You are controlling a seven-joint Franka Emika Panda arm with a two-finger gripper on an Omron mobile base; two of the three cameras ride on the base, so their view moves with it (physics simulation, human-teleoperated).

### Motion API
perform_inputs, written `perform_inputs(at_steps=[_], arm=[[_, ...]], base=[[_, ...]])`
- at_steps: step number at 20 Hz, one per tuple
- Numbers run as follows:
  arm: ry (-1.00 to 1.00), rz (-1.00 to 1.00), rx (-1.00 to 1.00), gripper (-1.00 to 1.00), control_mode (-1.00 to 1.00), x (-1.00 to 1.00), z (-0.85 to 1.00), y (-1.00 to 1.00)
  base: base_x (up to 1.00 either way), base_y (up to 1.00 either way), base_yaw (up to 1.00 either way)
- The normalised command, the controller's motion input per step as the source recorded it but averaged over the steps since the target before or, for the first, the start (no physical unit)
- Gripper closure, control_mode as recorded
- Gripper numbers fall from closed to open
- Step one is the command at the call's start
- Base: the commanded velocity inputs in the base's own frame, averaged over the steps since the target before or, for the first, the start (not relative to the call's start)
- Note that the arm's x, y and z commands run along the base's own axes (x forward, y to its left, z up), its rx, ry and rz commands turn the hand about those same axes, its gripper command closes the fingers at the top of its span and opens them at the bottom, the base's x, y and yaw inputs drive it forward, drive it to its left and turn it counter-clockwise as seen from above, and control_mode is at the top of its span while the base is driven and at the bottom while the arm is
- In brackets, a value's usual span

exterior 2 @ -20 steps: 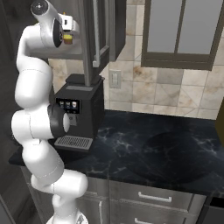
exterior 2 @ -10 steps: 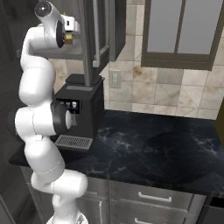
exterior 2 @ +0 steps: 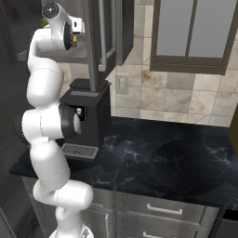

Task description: Pick the cinnamon and honey bottle from the cabinet and place them next to the mug.

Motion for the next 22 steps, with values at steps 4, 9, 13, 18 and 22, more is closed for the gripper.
perform_inputs(at_steps=[4, 9, 13, 18, 22], arm=[[0.00, 0.00, 0.00, -1.00, -1.00, 0.01, 0.00, 0.00], [0.01, 0.00, 0.01, -1.00, -1.00, 0.01, 0.00, 0.02], [0.01, 0.00, 0.01, -1.00, -1.00, 0.00, 0.00, 0.03], [0.03, 0.00, 0.01, -1.00, -1.00, 0.00, 0.00, 0.05], [0.01, 0.00, 0.00, -1.00, -1.00, 0.07, 0.00, 0.01]], base=[[0.00, 0.00, 0.00], [0.00, 0.00, 0.00], [0.00, 0.00, 0.00], [0.00, 0.00, 0.00], [0.00, 0.00, 0.00]])
